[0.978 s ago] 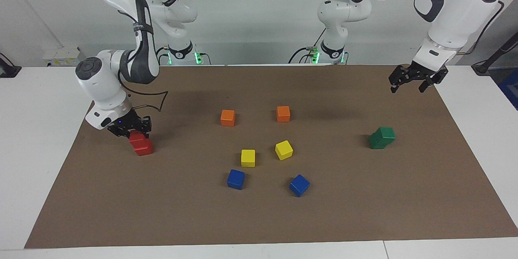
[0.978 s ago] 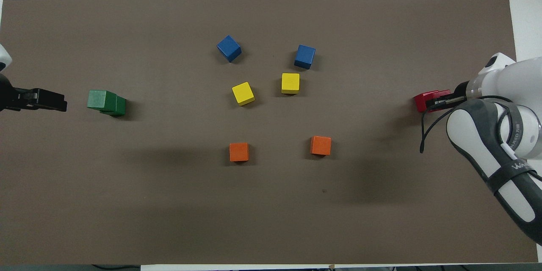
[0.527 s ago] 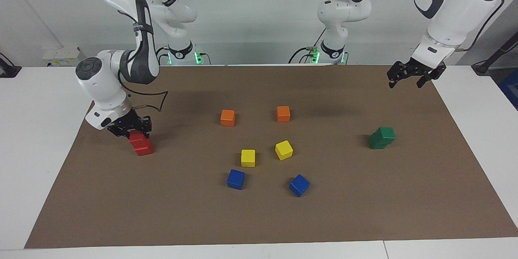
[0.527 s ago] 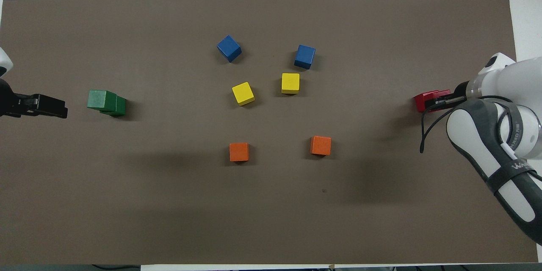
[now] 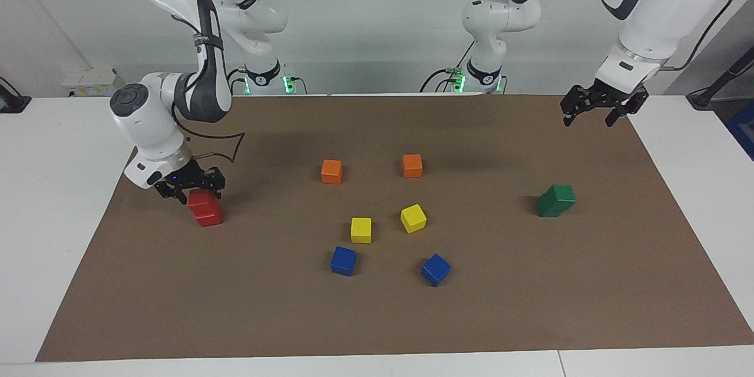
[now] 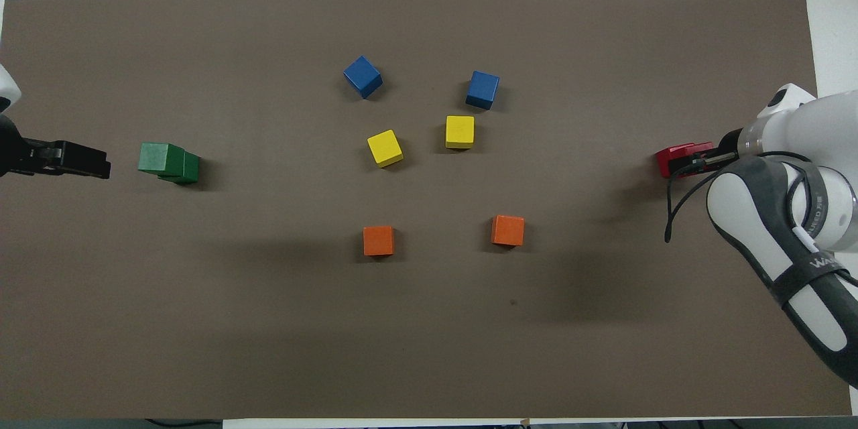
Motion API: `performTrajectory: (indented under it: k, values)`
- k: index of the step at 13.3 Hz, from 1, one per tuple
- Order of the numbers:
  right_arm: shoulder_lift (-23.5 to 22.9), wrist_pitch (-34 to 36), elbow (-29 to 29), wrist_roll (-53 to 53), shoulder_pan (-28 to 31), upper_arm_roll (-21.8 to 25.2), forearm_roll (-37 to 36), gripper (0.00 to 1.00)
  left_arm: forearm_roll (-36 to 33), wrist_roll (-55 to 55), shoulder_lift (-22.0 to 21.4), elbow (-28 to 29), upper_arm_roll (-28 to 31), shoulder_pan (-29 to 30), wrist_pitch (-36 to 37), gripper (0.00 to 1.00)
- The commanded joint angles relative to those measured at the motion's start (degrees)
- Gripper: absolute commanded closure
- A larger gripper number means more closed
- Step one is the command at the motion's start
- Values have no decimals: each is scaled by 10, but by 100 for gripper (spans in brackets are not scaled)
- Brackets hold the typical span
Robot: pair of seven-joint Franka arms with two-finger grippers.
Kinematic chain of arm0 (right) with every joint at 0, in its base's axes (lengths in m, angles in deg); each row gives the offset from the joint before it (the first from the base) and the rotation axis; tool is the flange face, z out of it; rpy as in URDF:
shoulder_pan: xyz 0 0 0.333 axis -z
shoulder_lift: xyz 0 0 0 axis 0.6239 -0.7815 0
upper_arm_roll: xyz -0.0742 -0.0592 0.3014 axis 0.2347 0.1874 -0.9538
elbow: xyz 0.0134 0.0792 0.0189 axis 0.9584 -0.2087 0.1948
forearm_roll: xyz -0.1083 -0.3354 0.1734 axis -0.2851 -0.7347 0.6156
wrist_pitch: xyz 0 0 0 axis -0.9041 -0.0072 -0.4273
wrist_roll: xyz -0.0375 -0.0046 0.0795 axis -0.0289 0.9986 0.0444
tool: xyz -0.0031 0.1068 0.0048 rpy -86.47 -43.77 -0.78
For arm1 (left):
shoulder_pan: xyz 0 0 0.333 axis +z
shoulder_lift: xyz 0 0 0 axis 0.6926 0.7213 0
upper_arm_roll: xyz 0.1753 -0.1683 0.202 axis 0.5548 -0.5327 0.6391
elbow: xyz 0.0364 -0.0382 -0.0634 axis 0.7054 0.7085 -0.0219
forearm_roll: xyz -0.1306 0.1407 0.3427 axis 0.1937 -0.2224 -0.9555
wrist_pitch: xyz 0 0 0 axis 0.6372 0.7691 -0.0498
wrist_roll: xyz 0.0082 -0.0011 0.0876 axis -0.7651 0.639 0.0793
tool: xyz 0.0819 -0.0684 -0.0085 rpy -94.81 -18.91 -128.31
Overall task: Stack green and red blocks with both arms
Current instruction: 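Open the right gripper and withdraw it from the red stack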
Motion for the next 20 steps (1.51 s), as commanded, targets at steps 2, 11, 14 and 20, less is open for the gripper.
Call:
performTrajectory:
  k: [2,11,14,20]
  values:
    - [13,48,41,40,1,-10,-8,0,-1,-1,43,-62,6,-17,39,0]
    - [56,219,193,55,-11,-22,-1,0,-1,-1,0,-15,6,-15,37,0]
    - [59,252,221,56,-12,-39,-1,0,-1,-2,0,-24,6,-14,25,0]
    - [87,336,274,56,-11,-43,-7,0,1,-7,7,-58,4,-14,36,0]
